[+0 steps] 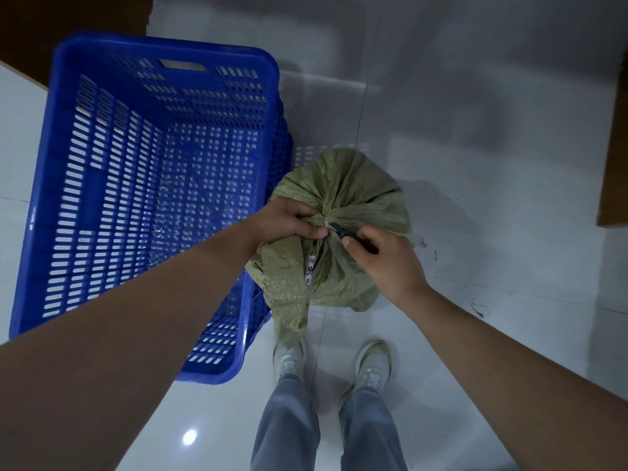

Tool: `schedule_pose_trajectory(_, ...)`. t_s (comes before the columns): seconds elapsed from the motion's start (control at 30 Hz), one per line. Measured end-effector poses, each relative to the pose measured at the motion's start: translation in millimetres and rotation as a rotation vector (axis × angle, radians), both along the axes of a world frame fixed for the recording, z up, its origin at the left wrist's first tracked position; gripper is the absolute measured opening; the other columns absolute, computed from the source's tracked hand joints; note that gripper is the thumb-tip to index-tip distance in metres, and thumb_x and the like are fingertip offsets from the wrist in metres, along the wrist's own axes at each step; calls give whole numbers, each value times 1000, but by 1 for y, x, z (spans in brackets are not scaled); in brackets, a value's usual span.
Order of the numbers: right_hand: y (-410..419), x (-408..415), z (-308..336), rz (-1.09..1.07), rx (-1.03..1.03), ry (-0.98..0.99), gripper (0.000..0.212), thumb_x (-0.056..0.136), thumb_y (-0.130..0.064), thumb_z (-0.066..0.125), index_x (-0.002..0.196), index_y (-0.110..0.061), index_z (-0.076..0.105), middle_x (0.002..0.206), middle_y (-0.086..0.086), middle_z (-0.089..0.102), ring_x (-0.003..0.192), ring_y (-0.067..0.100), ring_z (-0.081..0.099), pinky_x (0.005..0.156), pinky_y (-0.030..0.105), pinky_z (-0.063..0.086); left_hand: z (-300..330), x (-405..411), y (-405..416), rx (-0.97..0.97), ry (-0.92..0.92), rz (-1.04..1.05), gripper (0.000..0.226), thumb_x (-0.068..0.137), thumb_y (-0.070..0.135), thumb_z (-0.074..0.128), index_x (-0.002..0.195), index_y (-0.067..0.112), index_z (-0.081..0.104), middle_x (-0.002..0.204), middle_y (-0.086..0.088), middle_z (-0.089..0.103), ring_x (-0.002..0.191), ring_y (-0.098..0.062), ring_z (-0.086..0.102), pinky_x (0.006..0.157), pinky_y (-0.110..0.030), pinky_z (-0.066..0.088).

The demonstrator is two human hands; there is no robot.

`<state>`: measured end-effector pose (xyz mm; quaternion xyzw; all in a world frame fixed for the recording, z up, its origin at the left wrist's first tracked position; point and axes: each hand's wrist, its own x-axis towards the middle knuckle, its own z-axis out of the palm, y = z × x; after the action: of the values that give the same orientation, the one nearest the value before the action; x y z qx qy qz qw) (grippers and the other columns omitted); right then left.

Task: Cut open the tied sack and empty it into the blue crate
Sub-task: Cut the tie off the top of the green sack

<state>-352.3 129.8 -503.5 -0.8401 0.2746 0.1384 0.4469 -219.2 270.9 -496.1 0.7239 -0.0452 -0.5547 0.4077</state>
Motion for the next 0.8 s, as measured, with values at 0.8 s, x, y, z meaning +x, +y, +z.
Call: schedule_pose_trajectory(0.8,-15,4,0,-211,607,192,35,92,-17,57,62,-14,40,60,5,30,41,10,27,34,12,19,-5,-7,-6,-8,101,11,36,89,2,53,125,-1,56,97,-2,64,88,-10,59,99,-28,42)
